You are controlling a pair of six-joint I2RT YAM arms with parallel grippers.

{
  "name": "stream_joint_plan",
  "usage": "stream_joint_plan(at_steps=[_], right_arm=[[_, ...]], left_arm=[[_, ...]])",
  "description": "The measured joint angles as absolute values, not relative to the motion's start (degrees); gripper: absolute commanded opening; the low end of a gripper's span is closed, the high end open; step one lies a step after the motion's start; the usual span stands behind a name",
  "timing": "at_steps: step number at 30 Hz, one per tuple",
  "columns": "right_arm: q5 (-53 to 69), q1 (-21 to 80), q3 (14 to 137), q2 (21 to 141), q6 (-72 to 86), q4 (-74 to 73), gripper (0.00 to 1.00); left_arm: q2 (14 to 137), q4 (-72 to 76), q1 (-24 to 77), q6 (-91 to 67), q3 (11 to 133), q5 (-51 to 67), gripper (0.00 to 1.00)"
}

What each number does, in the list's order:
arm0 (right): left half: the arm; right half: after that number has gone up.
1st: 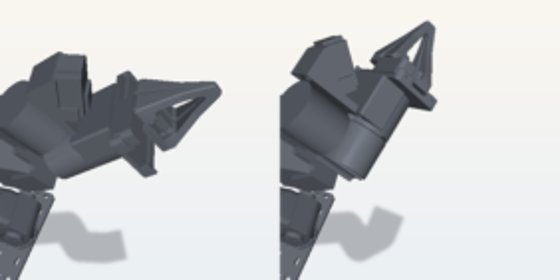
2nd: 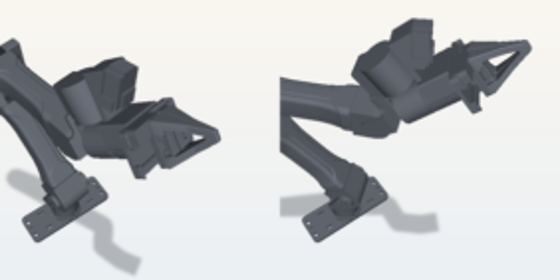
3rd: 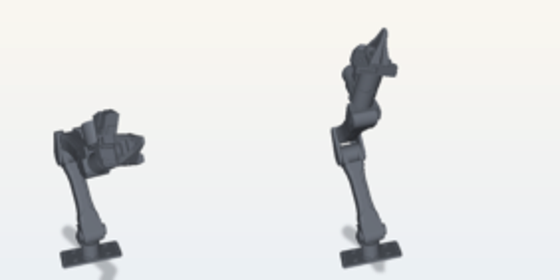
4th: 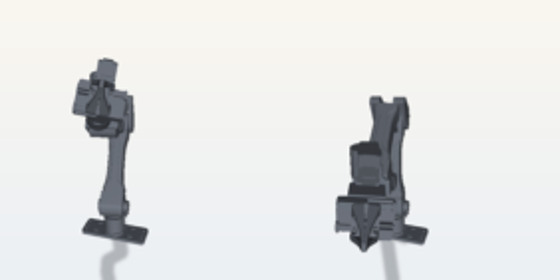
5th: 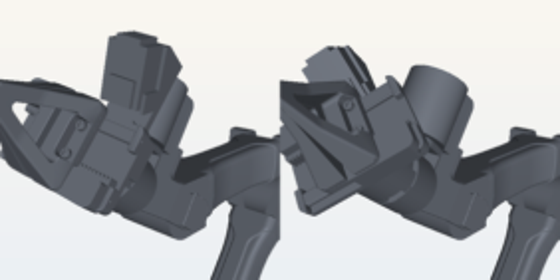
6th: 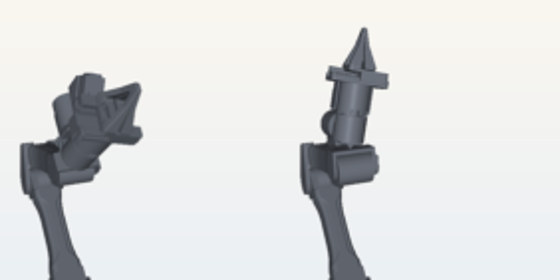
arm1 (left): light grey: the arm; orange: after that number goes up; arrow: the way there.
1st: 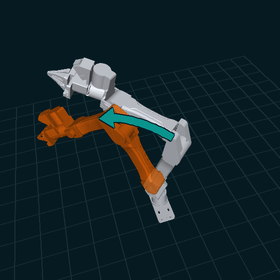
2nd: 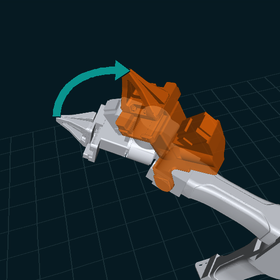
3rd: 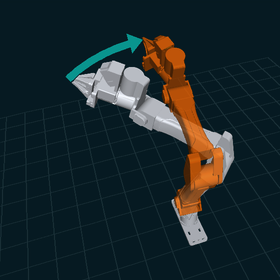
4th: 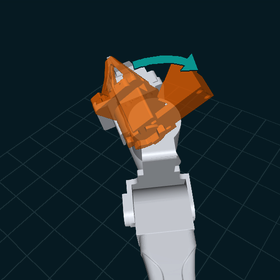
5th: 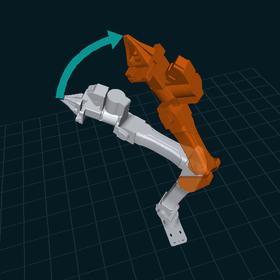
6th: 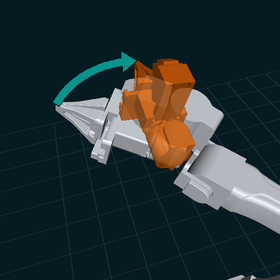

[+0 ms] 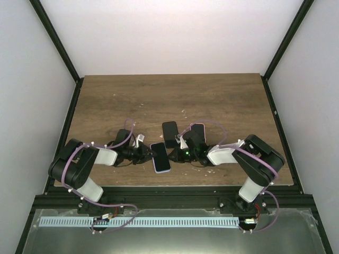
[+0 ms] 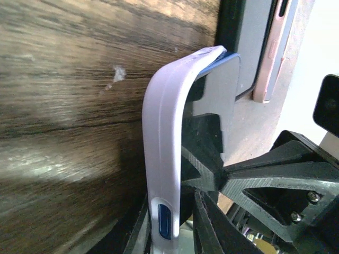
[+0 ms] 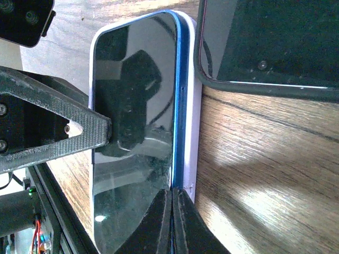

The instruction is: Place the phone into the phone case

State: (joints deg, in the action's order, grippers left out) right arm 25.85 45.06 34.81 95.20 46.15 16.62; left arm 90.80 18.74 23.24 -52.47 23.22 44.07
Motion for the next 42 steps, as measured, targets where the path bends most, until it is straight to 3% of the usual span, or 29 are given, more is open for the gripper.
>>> stream_joint_plan(at_steps=[11, 19, 23, 25, 31, 42], right_arm=[[23.92, 44.8, 30.83, 89.45, 45.19, 15.59, 0.27], [26.24, 40.75, 24.53, 72.07, 46.04, 15.35, 0.74], [28.25, 39.7, 22.39, 65.06, 48.18, 15.51, 0.94], [29.43, 39.64, 22.31, 62.39, 49.34, 15.9, 0.99], [34.63, 39.48, 22.33, 58.52, 52.25, 20.08, 0.93], [42.87, 39.4, 24.34, 59.27, 59.05, 30.0, 0.6]], left_arm=[[88.51, 23.55, 24.6, -53.43, 23.09, 47.44, 0.07], [82.89, 25.98, 25.17, -54.63, 21.8, 51.94, 0.06], [77.62, 27.09, 25.17, -55.75, 21.45, 54.63, 0.06], [74.63, 27.38, 25.17, -56.07, 21.45, 56.1, 0.06], [66.61, 26.81, 25.17, -56.62, 21.87, 60.97, 0.06], [61.43, 26.57, 25.17, -56.86, 22.39, 67.83, 0.06]])
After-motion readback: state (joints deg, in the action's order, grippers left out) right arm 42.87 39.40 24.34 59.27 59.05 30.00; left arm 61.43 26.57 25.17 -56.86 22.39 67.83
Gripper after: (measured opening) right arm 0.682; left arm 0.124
